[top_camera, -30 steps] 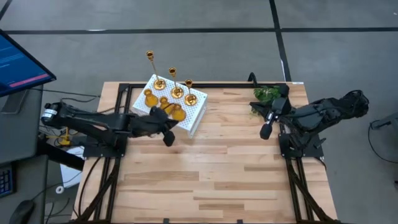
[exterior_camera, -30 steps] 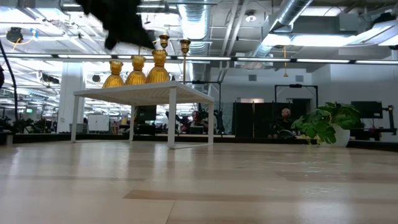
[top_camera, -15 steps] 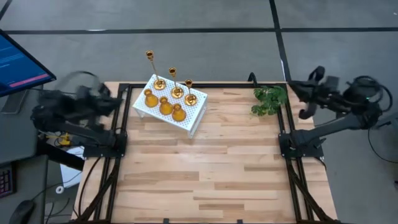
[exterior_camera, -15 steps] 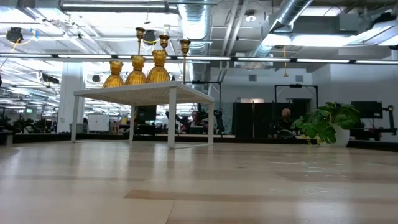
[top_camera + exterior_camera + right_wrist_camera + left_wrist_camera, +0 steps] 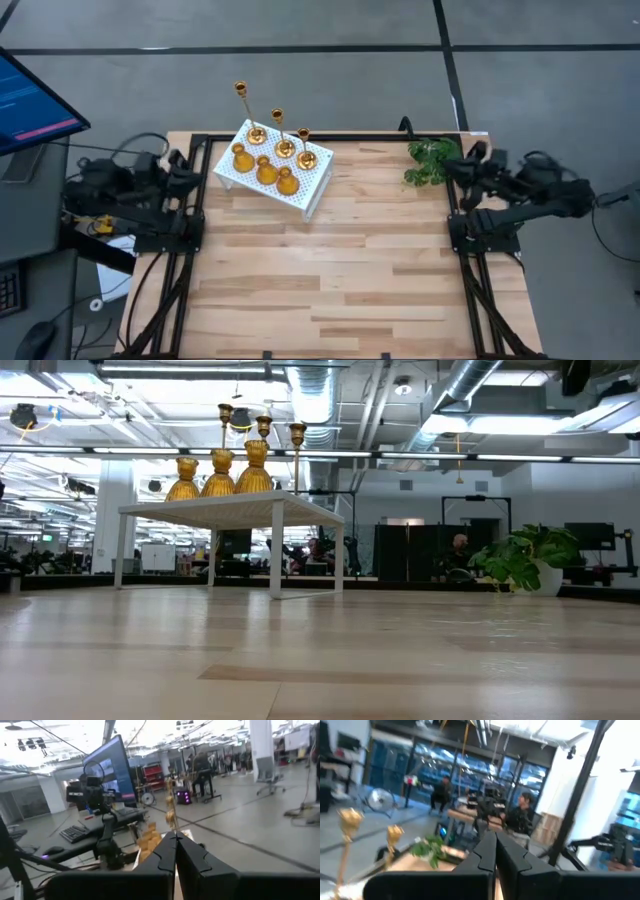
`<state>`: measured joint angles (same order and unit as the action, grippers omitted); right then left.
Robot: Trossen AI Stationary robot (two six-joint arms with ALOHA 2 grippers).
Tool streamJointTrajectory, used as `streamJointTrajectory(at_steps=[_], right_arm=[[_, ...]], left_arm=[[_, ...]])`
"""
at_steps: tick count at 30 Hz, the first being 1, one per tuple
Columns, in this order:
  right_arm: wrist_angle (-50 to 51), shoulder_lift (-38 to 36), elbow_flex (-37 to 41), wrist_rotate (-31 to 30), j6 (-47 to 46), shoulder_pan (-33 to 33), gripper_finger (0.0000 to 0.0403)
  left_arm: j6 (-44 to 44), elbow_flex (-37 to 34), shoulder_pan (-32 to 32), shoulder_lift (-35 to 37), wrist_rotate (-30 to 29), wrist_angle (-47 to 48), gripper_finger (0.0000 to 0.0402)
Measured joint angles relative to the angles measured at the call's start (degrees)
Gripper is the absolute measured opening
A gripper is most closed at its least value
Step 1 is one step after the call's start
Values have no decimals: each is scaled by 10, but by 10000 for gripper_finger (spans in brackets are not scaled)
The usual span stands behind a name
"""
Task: Pick & Place candle stick holders
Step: Return to Home Position
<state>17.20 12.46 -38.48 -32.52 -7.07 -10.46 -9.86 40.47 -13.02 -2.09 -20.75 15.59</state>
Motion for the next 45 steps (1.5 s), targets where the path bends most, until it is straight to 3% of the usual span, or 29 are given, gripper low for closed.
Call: streamJointTrajectory(at_steps=[14, 21, 36, 45], right_arm=[[-272, -91, 298, 86, -57, 0, 0], [-304, -123, 377, 86, -100, 20, 0], [-207, -122, 381, 134, -121, 91, 0], [-205, -119, 381, 164, -119, 110, 0]], left_arm=[[-134, -151, 0, 21, 13, -3, 3], [-166, -202, 0, 21, 12, -3, 4], [-192, -277, 0, 21, 2, -3, 5], [-200, -322, 0, 21, 2, -3, 6]])
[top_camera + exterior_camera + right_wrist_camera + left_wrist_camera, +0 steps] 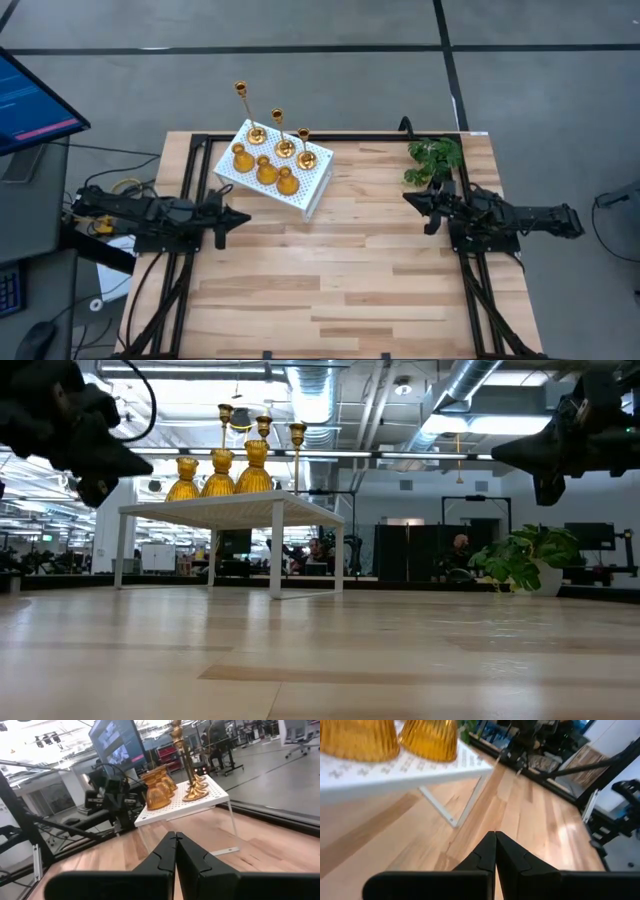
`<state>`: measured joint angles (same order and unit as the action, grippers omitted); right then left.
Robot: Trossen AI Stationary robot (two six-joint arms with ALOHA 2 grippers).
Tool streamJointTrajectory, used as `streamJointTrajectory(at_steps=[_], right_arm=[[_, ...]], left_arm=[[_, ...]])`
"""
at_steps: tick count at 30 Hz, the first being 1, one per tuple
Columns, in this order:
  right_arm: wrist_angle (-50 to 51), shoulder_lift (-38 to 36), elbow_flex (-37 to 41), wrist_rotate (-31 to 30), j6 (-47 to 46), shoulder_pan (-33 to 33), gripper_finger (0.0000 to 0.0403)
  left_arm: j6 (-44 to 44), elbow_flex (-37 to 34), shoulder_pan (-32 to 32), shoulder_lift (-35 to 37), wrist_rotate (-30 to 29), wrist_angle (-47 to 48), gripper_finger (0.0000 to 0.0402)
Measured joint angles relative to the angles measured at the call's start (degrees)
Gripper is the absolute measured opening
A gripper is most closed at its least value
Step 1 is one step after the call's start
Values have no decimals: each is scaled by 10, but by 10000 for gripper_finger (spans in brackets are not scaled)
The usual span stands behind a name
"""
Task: Pick & Place candle stick holders
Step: Return to Home Position
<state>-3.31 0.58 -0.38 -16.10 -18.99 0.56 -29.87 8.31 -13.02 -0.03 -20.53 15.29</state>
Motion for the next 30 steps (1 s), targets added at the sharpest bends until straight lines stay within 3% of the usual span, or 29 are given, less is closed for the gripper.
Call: streamJointTrajectory(at_steps=[8, 30], right_arm=[[1, 0, 0, 2, 0, 0, 0], [1, 0, 1, 2, 0, 0, 0]], left_arm=[[-1, -29, 0, 0, 0, -3, 5], [-3, -29, 0, -9, -6, -13, 8]])
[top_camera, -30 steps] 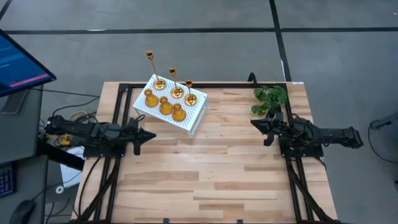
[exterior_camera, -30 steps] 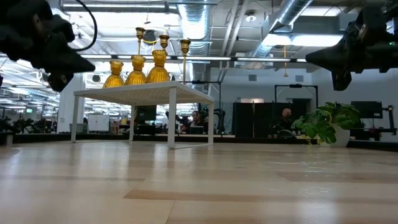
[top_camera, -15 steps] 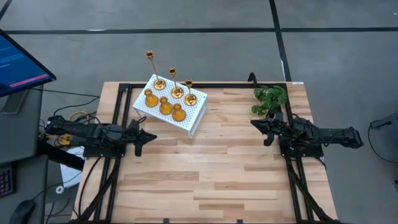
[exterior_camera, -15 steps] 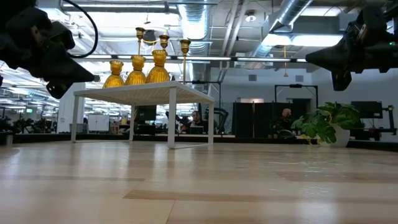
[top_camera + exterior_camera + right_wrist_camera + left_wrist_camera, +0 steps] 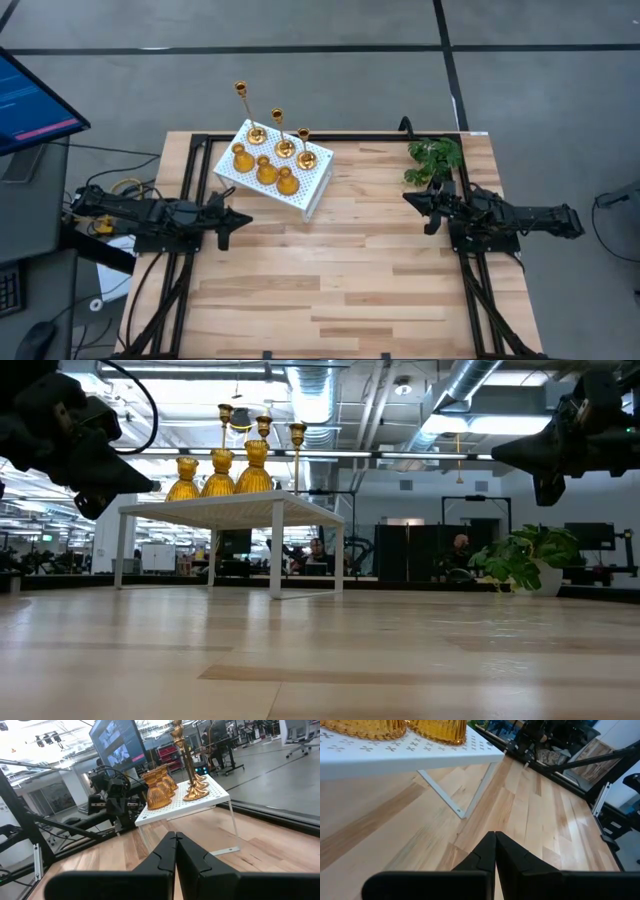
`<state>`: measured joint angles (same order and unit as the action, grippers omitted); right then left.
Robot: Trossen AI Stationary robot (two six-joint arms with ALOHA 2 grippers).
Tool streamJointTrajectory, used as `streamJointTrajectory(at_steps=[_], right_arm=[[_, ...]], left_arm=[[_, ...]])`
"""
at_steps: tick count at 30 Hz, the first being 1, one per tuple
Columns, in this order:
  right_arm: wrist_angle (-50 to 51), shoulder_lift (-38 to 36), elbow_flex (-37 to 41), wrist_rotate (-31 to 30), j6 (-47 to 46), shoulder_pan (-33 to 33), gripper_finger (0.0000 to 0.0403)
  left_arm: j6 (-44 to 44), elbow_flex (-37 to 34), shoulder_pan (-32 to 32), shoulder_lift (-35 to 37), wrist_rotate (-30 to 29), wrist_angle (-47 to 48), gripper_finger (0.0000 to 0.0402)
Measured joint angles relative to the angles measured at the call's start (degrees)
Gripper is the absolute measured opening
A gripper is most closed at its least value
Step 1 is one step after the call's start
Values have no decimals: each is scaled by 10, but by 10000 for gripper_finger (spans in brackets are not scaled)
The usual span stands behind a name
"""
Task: Pick & Place candle stick holders
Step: Return to Home Position
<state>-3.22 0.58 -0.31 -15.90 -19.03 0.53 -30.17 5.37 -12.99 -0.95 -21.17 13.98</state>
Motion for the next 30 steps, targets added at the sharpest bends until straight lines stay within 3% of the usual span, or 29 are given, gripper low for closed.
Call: streamJointTrajectory(at_steps=[30], right_arm=[[0, 0, 0, 0, 0, 0, 0]], left_arm=[[1, 0, 0, 0, 0, -13, 8]])
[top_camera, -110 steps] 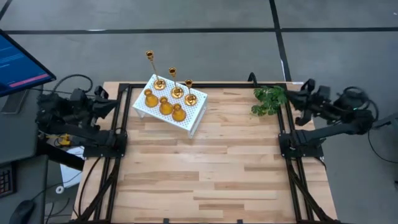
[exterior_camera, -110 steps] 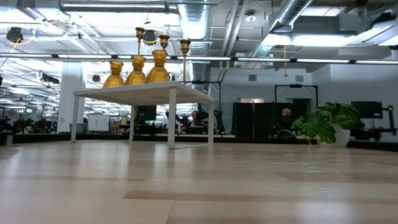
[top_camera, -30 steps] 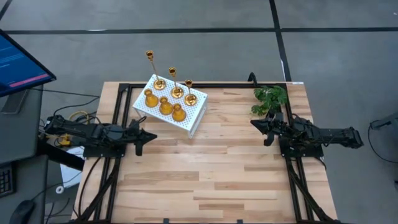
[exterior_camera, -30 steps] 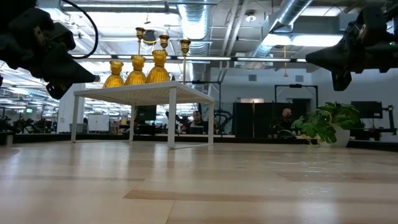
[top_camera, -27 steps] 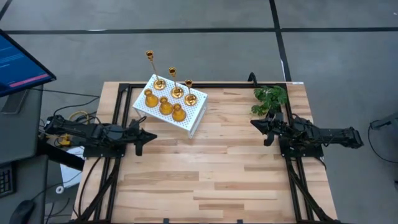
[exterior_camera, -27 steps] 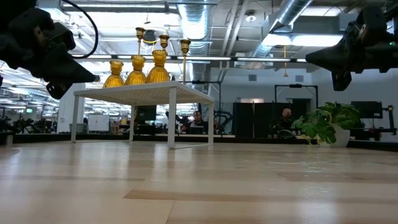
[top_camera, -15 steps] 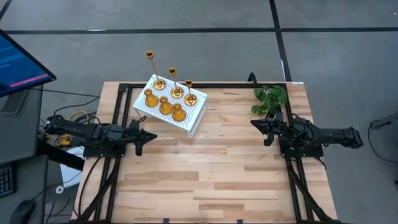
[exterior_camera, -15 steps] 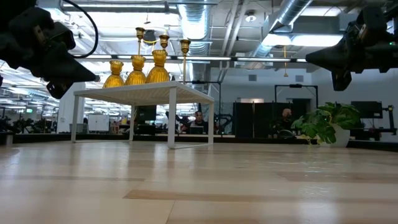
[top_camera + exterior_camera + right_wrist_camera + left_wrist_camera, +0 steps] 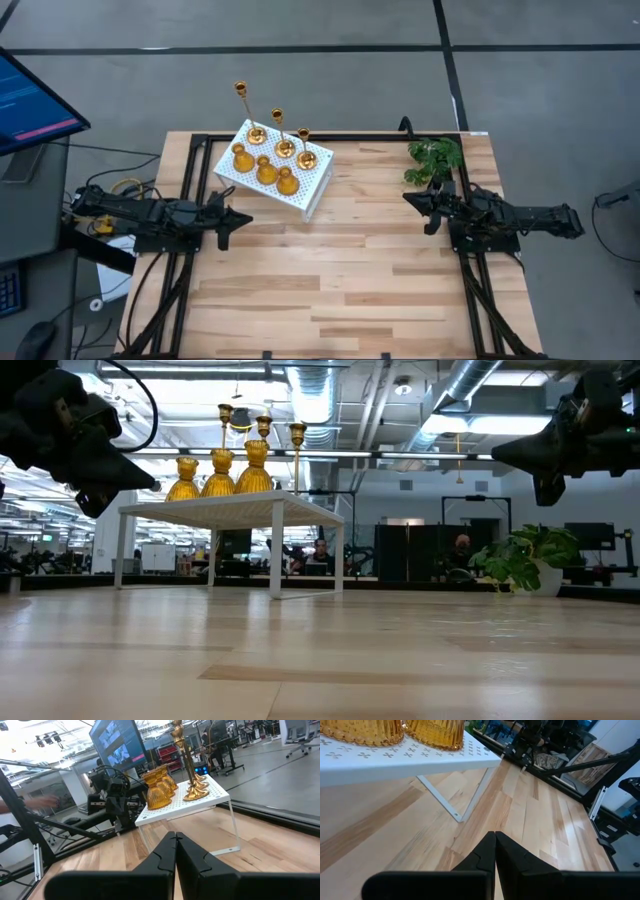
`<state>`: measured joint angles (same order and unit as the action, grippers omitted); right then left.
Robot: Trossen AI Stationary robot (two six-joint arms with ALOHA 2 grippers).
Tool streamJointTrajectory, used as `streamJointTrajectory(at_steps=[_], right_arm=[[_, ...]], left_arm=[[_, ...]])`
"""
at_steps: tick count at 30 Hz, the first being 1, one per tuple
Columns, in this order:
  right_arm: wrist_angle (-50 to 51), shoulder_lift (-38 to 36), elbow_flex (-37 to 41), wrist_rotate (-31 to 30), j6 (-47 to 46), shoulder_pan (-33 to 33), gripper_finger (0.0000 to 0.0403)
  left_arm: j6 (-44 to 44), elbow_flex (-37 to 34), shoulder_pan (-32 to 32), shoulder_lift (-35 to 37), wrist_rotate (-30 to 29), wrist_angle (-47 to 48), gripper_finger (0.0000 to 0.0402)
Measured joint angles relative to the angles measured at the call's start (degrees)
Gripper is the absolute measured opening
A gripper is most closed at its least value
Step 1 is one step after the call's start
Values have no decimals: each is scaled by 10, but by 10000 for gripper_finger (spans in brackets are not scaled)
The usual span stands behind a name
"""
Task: Pick & Place candle stick holders
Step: Return to Home Position
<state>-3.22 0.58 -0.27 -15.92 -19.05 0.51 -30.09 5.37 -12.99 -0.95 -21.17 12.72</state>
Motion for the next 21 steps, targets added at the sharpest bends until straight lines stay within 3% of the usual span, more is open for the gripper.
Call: streamJointTrajectory(at_steps=[21], right_arm=[[0, 0, 0, 0, 0, 0, 0]], left_arm=[[0, 0, 0, 0, 0, -4, 8]])
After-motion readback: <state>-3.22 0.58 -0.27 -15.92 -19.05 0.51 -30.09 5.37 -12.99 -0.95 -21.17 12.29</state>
